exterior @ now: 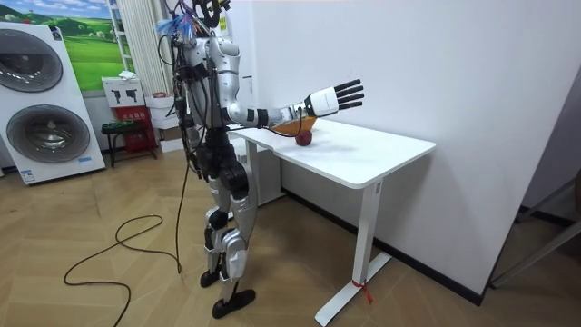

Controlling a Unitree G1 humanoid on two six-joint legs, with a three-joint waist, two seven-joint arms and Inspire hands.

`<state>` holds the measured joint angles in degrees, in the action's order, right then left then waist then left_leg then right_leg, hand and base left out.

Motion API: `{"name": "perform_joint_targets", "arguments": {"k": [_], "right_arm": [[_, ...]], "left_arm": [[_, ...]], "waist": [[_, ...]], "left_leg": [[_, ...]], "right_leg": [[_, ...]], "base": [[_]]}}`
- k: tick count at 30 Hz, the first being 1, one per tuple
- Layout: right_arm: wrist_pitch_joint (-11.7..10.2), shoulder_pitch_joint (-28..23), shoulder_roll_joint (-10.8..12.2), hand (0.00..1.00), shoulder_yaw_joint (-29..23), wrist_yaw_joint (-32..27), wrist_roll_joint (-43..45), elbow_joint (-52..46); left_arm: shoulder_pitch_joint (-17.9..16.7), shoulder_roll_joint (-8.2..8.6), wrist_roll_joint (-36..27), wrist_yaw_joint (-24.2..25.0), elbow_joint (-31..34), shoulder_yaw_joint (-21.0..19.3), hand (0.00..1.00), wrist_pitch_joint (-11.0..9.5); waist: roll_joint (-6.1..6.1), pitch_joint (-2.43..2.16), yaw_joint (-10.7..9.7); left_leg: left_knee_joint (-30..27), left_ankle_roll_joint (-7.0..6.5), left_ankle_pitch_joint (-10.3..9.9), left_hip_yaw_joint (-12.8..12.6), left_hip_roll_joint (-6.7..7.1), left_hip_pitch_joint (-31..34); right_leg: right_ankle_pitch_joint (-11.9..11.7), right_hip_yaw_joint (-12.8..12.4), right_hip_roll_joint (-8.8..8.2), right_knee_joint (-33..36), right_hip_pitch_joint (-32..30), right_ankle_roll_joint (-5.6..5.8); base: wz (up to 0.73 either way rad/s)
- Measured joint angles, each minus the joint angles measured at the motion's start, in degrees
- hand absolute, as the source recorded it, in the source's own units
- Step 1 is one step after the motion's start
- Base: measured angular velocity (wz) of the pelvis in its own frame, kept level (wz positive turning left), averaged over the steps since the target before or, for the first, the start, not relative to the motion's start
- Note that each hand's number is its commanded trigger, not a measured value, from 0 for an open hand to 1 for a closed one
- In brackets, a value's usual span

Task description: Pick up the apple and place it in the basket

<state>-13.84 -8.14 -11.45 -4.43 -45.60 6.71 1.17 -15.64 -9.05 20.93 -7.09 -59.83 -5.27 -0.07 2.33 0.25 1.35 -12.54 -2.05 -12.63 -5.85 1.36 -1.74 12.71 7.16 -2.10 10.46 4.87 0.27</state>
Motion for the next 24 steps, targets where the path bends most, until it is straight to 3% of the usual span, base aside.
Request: {"name": "perform_joint_targets", "arguments": {"k": [15, 24], "right_arm": [[0.16, -2.13, 0.02, 0.0, 7.87, 8.13, 0.14, 0.62], [0.16, -3.41, 0.01, 0.0, 8.35, 12.6, 0.67, 0.63]], "left_arm": [[0.46, -0.53, -0.81, -0.04, -1.43, 2.89, 0.0, 0.01], [1.35, -0.51, -1.24, 0.05, -2.46, 3.76, 0.0, 0.01]], "waist": [[-0.21, -0.13, 0.49], [-0.71, -0.14, 0.37]], "left_leg": [[-0.14, 0.01, 0.0, 0.44, -0.07, 0.04], [-0.19, 0.02, -0.01, 0.53, -0.07, 0.11]], "right_leg": [[-0.06, 0.69, 0.03, 0.23, 0.43, -0.04], [-0.07, 0.7, 0.05, 0.2, 0.79, -0.04]], "base": [[0.01], [0.0]]}}
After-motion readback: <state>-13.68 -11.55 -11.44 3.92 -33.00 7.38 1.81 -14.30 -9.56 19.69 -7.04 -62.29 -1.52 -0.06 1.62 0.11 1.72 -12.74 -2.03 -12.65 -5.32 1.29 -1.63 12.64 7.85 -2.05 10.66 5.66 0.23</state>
